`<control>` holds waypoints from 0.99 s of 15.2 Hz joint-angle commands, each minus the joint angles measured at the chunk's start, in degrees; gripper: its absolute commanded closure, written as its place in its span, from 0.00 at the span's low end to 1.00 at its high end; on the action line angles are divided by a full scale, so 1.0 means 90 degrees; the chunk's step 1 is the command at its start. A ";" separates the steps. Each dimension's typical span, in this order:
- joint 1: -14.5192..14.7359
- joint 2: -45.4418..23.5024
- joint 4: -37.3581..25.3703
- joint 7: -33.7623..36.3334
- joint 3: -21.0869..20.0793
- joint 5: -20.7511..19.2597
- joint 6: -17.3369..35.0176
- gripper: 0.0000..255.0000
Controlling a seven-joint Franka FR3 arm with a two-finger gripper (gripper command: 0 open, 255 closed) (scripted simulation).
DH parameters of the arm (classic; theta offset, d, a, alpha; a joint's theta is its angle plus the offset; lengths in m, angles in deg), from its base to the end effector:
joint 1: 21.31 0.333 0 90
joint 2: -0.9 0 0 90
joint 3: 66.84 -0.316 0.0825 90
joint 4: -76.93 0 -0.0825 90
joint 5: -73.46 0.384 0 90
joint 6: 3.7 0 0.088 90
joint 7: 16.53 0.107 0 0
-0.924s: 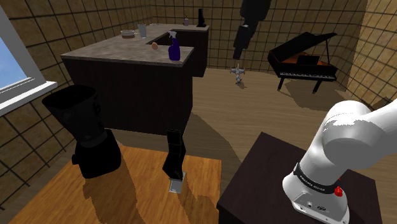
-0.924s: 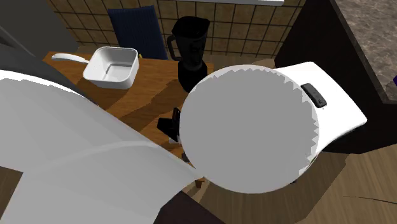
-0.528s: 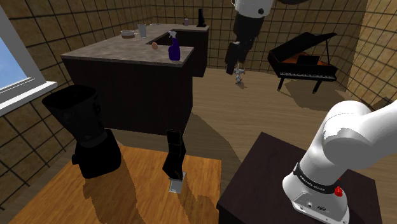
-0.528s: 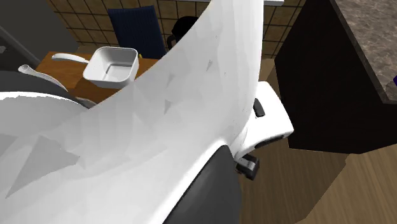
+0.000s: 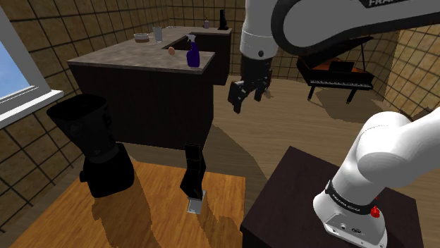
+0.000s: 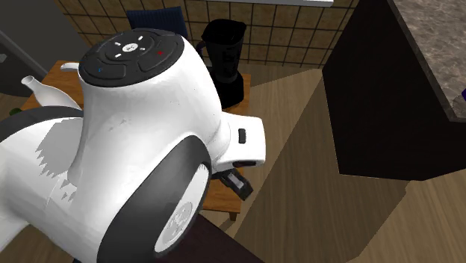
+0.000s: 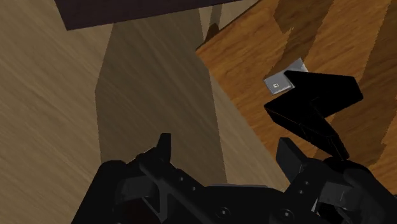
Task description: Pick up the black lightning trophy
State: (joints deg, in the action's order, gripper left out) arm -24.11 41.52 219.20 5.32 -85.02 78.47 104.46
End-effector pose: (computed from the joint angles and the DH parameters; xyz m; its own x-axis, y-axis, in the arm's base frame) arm 0.3387 0.1132 0.5196 0.9728 -0.1925 0.1286 -0.2033 -0.9761 0.0767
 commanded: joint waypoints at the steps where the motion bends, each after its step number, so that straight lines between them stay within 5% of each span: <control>1: -0.0038 -0.0218 0.0105 0.0591 -0.0310 0.0188 0.0259 0.00; 9: -0.0354 -0.1587 0.0030 0.2880 -0.1597 0.0651 0.1365 0.00; 15: -0.0832 -0.3141 -0.0446 0.4848 -0.2586 0.0304 0.2257 0.00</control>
State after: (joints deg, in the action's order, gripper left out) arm -30.85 15.64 215.73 45.64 -106.93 82.04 123.29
